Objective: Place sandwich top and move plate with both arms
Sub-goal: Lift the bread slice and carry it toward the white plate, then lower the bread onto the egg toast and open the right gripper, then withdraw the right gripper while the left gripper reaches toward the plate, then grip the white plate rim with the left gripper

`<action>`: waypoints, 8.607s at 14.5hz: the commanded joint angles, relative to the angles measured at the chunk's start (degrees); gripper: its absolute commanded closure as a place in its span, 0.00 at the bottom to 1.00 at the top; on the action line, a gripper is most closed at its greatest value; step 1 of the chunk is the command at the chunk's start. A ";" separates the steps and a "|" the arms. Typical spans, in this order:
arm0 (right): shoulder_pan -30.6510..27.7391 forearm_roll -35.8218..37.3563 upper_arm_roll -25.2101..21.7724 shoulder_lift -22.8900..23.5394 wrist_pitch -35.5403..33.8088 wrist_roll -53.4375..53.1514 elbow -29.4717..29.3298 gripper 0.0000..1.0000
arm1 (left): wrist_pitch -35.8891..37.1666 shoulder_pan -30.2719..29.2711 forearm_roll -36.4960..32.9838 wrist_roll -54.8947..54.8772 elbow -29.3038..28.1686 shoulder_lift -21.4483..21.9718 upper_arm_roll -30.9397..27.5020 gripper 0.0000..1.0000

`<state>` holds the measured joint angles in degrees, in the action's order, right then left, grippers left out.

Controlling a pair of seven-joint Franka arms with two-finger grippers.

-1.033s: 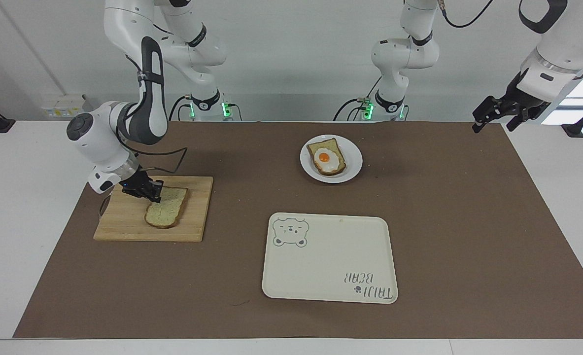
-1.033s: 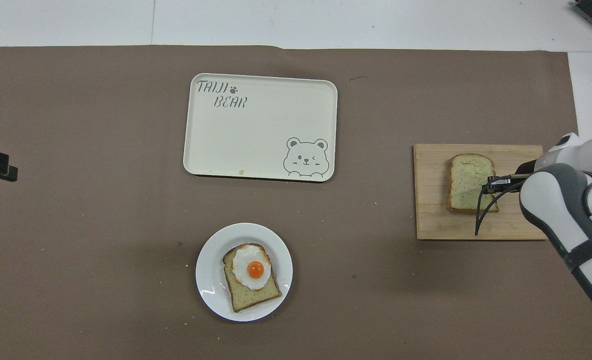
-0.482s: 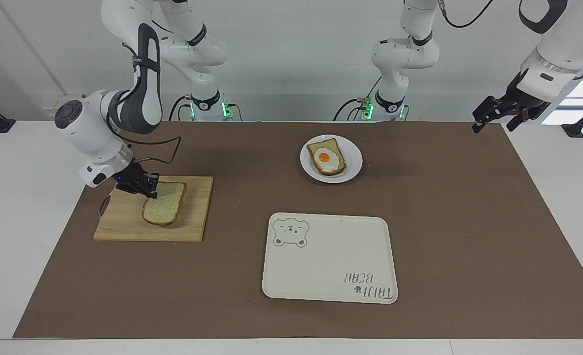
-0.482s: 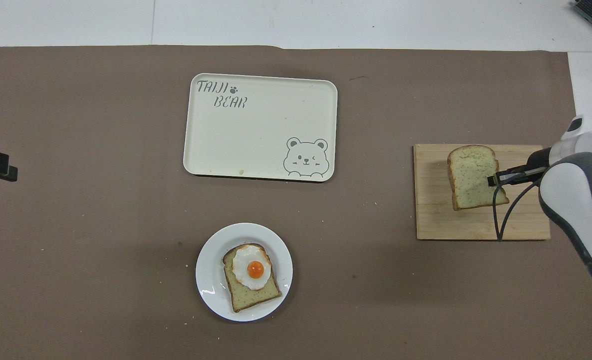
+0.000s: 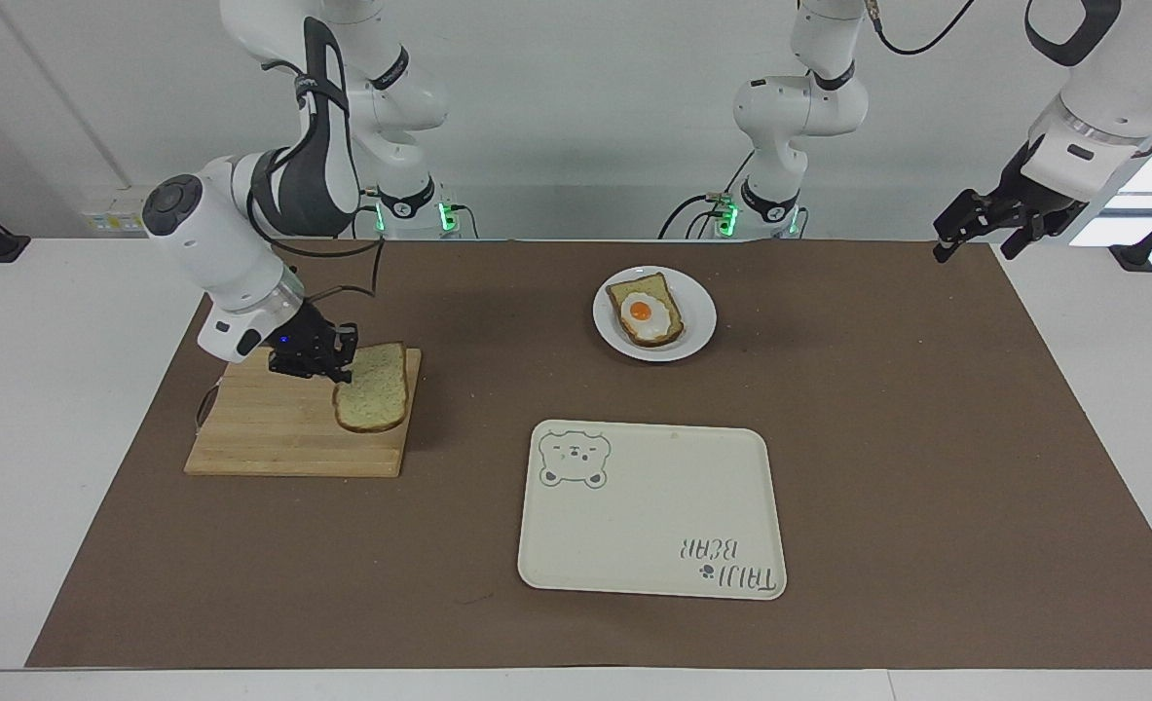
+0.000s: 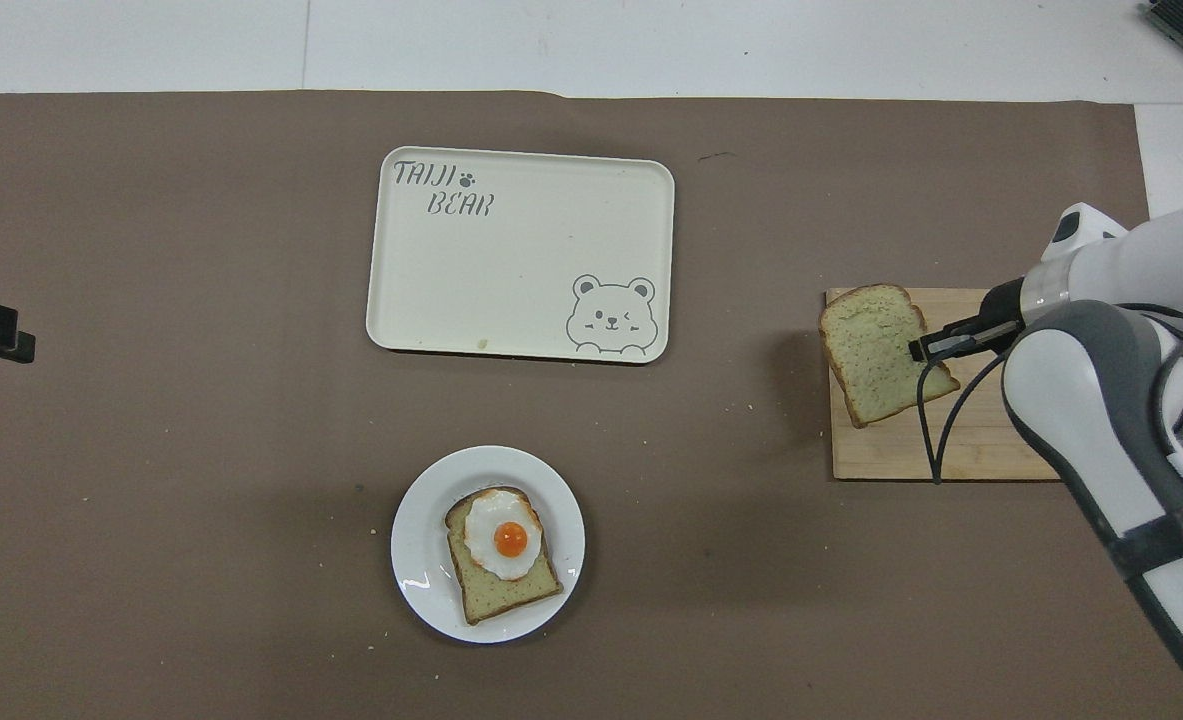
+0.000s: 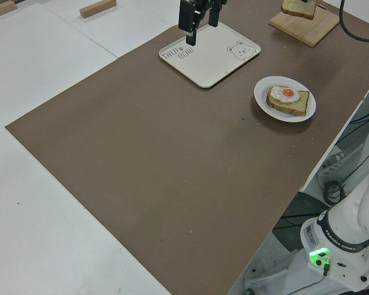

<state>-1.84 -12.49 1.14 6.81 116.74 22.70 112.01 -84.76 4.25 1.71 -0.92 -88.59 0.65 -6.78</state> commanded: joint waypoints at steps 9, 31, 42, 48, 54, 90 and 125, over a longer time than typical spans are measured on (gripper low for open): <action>12.47 -0.79 3.26 -0.57 0.15 -25.68 0.40 1.00 | 1.00 0.15 -0.39 0.48 0.08 0.59 -0.08 0.00; 39.62 -9.40 3.43 4.52 12.27 -48.44 2.69 1.00 | 1.00 0.15 -0.39 0.48 0.08 0.59 -0.17 0.00; 41.75 -9.49 3.44 6.02 15.62 -53.82 4.80 0.96 | 1.00 0.15 -0.39 0.48 0.08 0.59 -0.08 0.00; 40.61 -8.79 3.35 7.34 15.62 -52.76 2.78 0.00 | 1.00 0.15 -0.39 0.48 0.08 0.59 -0.08 0.00; 35.25 -7.82 2.82 6.12 15.01 -50.92 1.98 0.00 | 1.00 0.15 -0.39 0.48 0.08 0.59 -0.08 0.00; 0.35 10.54 1.77 -12.08 -17.94 -31.15 -9.18 0.00 | -31.51 3.75 37.83 -25.78 -50.52 8.76 2.82 0.00; 0.35 14.42 -2.10 -14.80 -32.19 -21.03 -20.16 0.00 | -22.38 2.26 62.45 -41.36 -47.22 -4.32 2.56 1.00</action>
<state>-1.10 1.80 -1.15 -7.18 84.37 -0.37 90.77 -109.72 7.61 63.43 -42.63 -140.34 -0.63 -4.56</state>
